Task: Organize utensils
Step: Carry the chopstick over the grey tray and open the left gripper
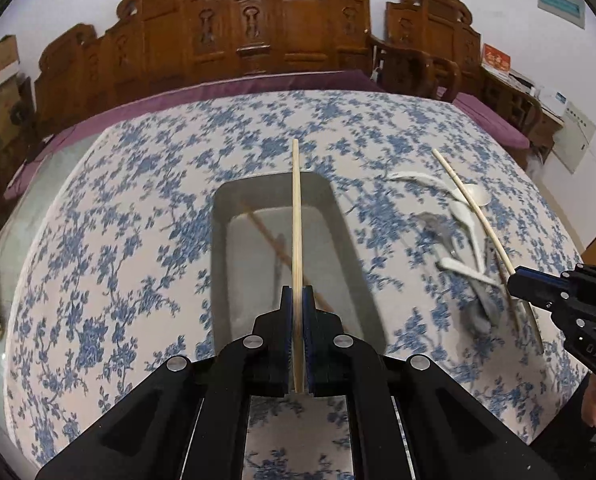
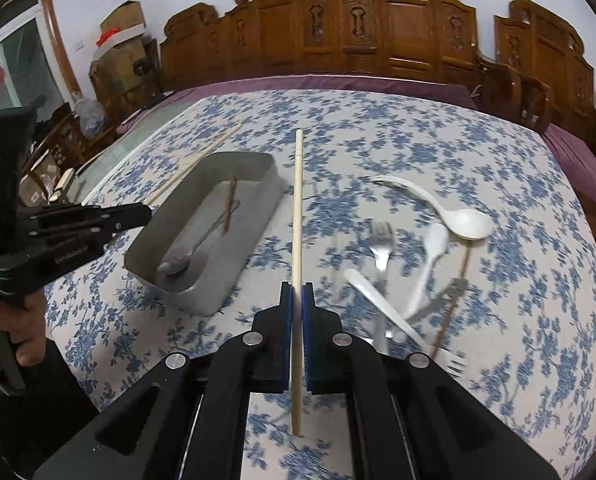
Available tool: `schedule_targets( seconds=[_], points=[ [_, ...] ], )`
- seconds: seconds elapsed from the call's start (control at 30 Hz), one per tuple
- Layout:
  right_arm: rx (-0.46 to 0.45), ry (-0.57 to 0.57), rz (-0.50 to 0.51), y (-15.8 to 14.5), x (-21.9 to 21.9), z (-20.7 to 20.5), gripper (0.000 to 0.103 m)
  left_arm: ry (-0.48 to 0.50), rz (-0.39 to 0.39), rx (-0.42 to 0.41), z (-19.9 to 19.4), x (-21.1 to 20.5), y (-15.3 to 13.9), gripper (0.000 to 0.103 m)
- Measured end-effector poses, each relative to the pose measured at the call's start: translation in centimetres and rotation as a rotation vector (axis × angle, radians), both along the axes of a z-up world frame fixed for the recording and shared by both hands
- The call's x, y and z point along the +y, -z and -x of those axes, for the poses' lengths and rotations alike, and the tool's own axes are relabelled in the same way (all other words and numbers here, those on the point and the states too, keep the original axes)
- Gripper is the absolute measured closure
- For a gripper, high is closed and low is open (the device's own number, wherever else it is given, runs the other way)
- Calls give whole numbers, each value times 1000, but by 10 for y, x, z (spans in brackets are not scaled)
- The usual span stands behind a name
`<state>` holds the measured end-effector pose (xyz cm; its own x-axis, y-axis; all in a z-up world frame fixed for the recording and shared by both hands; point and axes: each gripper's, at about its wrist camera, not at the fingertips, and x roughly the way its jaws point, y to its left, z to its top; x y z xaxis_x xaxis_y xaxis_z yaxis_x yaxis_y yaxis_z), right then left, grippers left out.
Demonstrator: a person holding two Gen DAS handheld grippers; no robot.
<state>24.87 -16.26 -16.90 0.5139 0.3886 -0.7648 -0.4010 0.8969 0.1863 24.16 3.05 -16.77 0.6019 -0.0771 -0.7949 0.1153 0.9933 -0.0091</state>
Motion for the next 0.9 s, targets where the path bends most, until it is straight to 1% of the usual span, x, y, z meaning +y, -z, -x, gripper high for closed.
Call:
schedule_targets(
  seconds=[0.23, 0.37, 0.67, 0.9],
  points=[
    [7, -39, 18, 2, 29, -5, 97, -10, 25, 61, -5, 15, 24, 99],
    [14, -52, 27, 5, 42, -9, 97, -10, 43, 75, -8, 20, 33, 99],
    [19, -70, 44, 6, 61, -15, 97, 0, 91, 85, -15, 26, 40, 99],
    [22, -71, 51, 7, 67, -23, 97, 13, 81, 64, -21, 23, 40, 99]
  ],
)
